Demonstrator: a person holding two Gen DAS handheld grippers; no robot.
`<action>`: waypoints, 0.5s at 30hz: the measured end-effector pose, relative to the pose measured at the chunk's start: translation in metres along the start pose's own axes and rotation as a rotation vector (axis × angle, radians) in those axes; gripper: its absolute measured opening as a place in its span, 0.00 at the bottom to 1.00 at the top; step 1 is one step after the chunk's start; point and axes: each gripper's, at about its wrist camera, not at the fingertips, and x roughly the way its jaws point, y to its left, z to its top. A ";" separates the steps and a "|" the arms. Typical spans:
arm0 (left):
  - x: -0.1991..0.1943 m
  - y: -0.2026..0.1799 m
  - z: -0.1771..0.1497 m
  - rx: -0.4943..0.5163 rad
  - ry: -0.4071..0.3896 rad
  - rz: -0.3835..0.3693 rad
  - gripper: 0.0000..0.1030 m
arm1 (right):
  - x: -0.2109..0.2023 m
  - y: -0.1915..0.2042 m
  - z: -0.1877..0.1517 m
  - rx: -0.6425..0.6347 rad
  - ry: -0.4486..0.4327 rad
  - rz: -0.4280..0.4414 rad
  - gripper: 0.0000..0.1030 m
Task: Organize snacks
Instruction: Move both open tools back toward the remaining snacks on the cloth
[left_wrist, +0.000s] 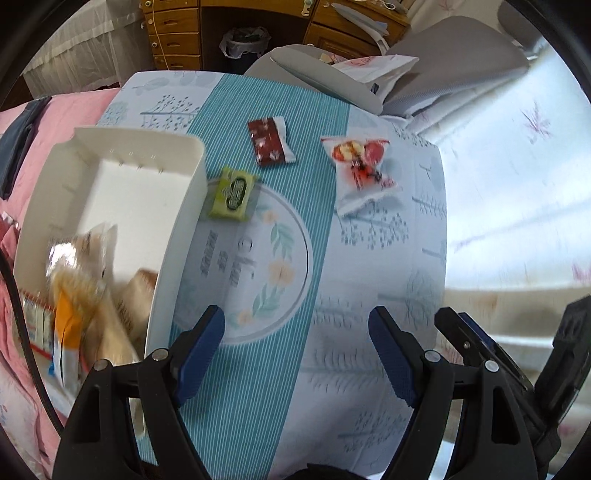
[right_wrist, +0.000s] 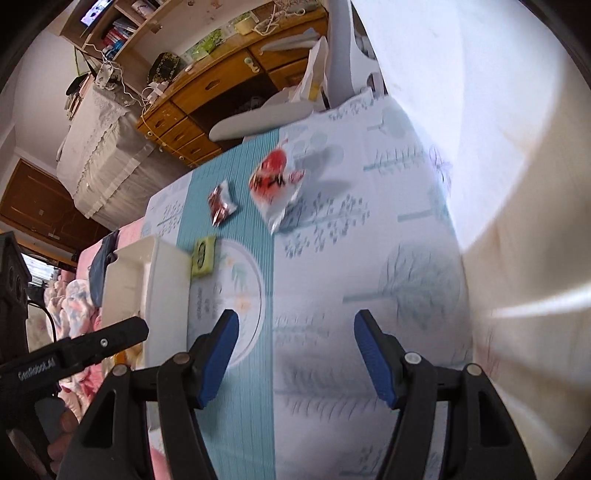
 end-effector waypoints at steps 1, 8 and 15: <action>0.003 -0.001 0.007 0.000 -0.001 0.005 0.77 | 0.004 0.003 0.007 -0.016 -0.011 -0.009 0.64; 0.042 0.006 0.066 -0.042 -0.012 0.023 0.77 | 0.032 0.015 0.039 -0.089 -0.096 0.000 0.64; 0.086 0.008 0.130 -0.115 -0.012 0.058 0.77 | 0.071 0.036 0.061 -0.266 -0.226 -0.072 0.64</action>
